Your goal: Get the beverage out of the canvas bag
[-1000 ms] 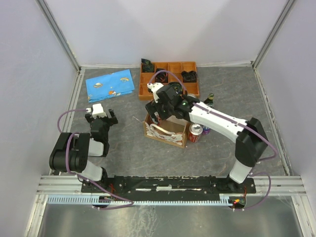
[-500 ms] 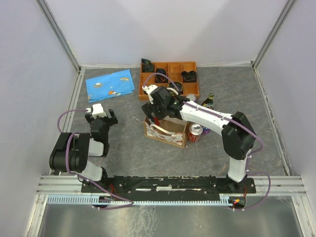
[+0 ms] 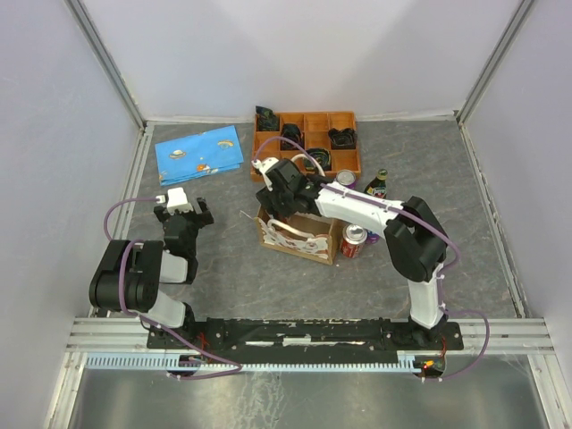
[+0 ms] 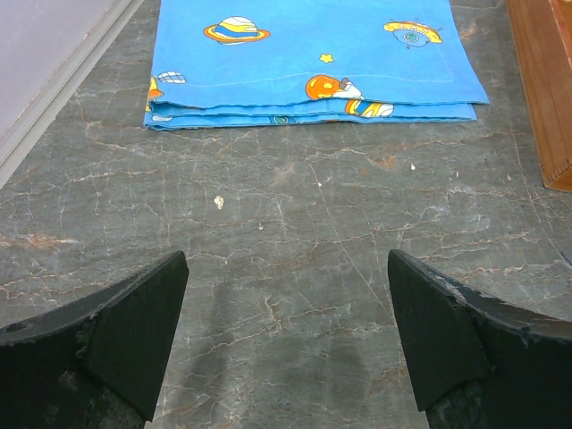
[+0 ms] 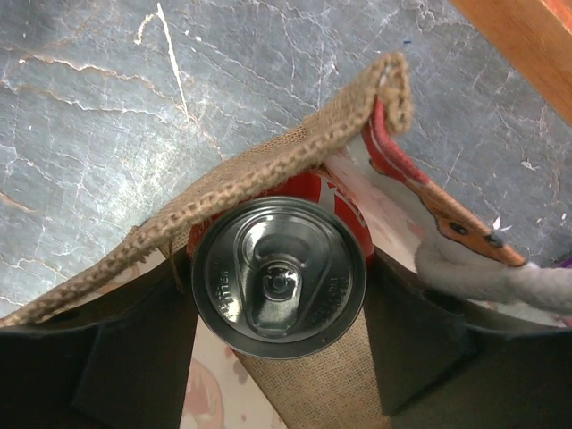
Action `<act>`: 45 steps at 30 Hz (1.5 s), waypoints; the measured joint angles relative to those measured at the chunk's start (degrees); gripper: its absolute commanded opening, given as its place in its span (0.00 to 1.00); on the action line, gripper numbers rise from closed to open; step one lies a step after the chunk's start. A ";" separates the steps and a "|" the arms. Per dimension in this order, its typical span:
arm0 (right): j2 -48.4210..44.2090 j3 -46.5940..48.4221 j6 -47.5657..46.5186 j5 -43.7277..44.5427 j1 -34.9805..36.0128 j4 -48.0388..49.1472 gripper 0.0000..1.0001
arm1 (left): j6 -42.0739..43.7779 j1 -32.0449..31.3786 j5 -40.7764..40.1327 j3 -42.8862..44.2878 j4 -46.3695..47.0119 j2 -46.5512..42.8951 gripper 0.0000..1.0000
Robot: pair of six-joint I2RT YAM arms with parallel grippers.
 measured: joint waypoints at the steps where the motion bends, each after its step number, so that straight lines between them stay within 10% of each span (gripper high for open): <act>1: 0.26 0.33 -0.11 -0.02 0.00 0.02 0.53 | 0.00 0.00 0.00 0.00 0.00 0.00 0.99; 8: 1.97 2.51 -2.12 -1.64 -0.02 0.55 0.01 | 0.00 0.00 0.00 0.00 0.00 0.00 0.99; 28: 3.45 6.97 -9.14 -9.60 1.07 0.35 0.00 | 0.00 0.00 0.00 0.00 0.00 0.00 0.99; 45: -25.20 -1.92 -10.45 -3.13 1.44 5.62 0.00 | 0.00 0.00 -0.02 0.00 0.00 0.00 0.99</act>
